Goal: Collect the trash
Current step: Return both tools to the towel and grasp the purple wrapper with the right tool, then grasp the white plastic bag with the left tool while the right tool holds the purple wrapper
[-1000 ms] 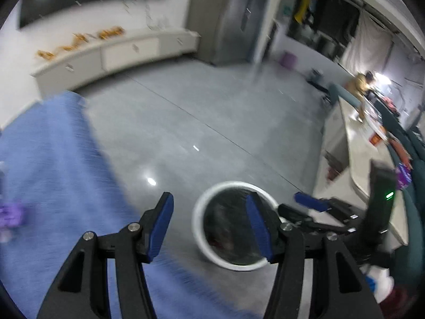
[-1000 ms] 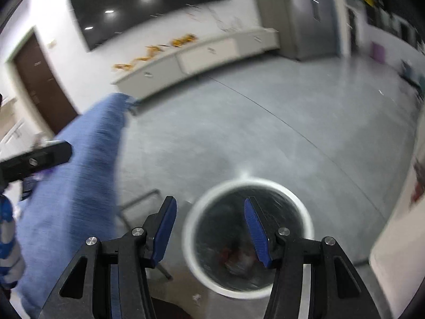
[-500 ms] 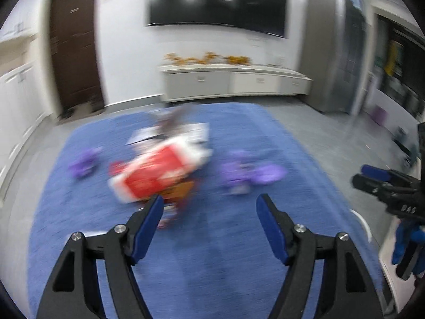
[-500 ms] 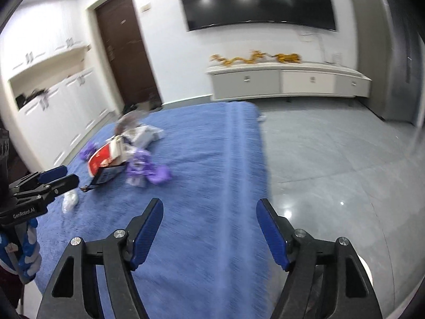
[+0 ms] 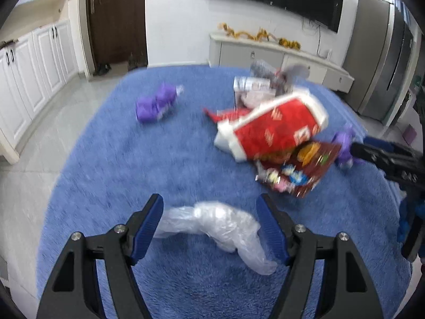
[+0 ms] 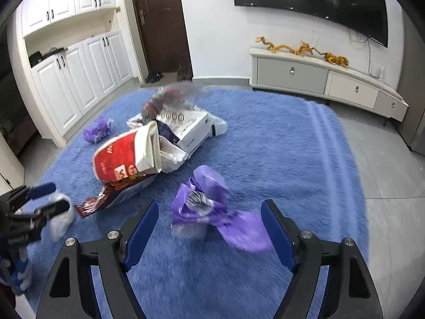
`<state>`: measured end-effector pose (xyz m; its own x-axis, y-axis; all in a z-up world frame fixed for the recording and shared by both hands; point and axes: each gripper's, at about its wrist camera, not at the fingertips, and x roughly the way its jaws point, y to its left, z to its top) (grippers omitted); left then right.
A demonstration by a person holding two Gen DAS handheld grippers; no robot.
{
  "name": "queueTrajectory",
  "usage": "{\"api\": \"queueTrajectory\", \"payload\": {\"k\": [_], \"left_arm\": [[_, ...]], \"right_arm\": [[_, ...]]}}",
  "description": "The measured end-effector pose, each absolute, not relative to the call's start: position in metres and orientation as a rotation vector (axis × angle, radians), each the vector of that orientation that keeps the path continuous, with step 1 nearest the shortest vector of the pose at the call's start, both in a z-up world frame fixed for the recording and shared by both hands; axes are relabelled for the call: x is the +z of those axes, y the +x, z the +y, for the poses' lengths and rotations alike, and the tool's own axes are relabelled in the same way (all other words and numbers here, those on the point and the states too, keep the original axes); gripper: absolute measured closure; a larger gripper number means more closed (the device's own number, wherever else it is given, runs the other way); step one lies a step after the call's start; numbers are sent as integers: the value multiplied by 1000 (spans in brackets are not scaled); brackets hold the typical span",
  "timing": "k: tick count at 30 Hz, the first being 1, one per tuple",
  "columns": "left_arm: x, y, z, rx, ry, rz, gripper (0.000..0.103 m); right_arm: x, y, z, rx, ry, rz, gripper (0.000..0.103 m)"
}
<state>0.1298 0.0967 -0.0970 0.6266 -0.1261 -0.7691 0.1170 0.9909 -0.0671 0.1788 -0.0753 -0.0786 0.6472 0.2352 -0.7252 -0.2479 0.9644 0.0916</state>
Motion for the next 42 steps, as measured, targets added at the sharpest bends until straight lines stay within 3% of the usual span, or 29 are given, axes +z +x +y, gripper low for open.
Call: {"api": "queueTrajectory", "payload": {"k": [4, 5, 6, 7, 11, 31, 42], "left_arm": [[-103, 122, 94, -141, -7, 894, 36], [-103, 119, 92, -147, 5, 890, 45], [-102, 116, 90, -151, 11, 889, 49], [-102, 115, 88, -155, 16, 889, 59], [-99, 105, 78, -144, 56, 872, 71], [-50, 27, -45, -342, 260, 768, 73], [-41, 0, -111, -475, 373, 730, 73]], "right_arm": [[-93, 189, -67, 265, -52, 851, 25], [-95, 189, -66, 266, -55, 852, 34], [-96, 190, -66, 269, -55, 856, 51], [-97, 191, -68, 276, -50, 864, 57], [-95, 181, -77, 288, -5, 851, 61], [-40, 24, -188, 172, 154, 725, 62], [-55, -34, -262, 4, 263, 714, 62]]}}
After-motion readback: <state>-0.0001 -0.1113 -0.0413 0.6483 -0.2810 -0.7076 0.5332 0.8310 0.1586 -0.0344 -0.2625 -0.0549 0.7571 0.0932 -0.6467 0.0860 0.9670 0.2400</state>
